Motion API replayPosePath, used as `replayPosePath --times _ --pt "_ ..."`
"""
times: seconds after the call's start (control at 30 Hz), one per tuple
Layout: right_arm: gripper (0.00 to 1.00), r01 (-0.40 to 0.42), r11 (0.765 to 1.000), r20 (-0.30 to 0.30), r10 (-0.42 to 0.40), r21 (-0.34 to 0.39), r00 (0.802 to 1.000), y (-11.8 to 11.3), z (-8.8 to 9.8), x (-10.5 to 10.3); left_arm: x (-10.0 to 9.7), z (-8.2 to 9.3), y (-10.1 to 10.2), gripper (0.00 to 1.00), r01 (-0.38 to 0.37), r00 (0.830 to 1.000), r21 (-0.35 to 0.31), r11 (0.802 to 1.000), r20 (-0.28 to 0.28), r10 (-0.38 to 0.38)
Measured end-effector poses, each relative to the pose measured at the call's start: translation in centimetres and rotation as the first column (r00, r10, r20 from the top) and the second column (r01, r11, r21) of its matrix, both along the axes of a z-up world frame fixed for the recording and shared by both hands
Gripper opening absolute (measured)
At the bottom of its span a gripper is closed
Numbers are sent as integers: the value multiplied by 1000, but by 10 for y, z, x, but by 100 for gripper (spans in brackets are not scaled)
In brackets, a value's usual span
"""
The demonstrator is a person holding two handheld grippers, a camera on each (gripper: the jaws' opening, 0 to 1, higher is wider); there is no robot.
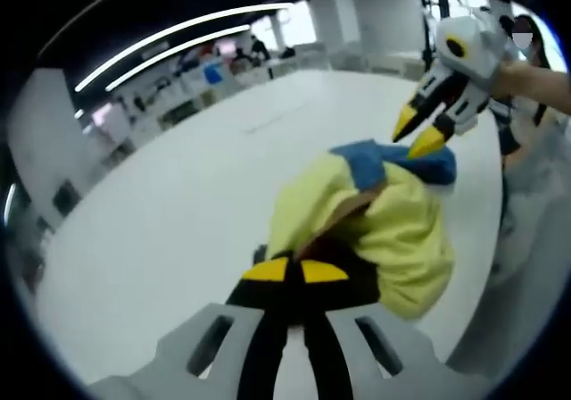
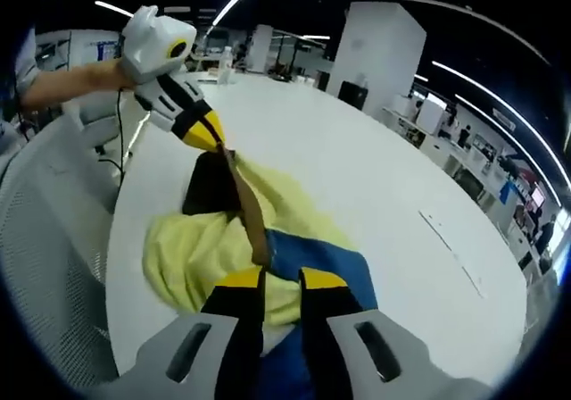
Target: Fold the garment on the visible template until the final outline fits inside the template.
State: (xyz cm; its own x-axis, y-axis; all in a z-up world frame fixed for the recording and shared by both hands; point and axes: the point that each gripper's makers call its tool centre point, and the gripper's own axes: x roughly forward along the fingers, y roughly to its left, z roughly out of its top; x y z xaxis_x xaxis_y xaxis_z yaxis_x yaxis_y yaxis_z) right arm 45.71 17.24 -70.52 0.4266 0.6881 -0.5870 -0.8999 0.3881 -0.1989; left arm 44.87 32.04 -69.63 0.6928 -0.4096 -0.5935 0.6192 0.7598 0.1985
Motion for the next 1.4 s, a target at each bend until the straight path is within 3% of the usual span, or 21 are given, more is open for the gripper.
replayPosePath --times 0.07,0.17,0.63,0.73,0.9,1.03,1.13,1.4 --pt "17 -2 1000 0 2 10 1000 4 -2 1 0 0 0 0 0 1000 -1 1000 -3 0" --pt "17 -33 997 36 35 -72 999 6 -15 3 0 0 0 0 -4 1000 -8 1000 -3 4" --pt "20 -58 988 35 63 -142 997 11 -41 9 0 -1 3 0 -7 1000 -18 1000 -15 6" --pt "19 -29 994 18 31 -102 999 15 -42 13 1 -2 4 0 -7 1000 -15 1000 -17 6" --pt "13 -27 992 27 31 -123 999 14 -45 16 0 -3 4 0 -6 1000 -17 1000 -20 5" --pt "11 -1 995 22 4 -97 1000 13 -43 21 0 -4 5 0 -4 1000 -18 1000 -24 4" --pt "6 22 997 29 -20 -73 999 14 -38 25 1 -5 4 0 1 1000 -9 1000 -30 -1" --pt "4 57 998 30 -56 -23 998 9 -23 31 3 -5 5 0 6 999 -1 1000 -33 -6"
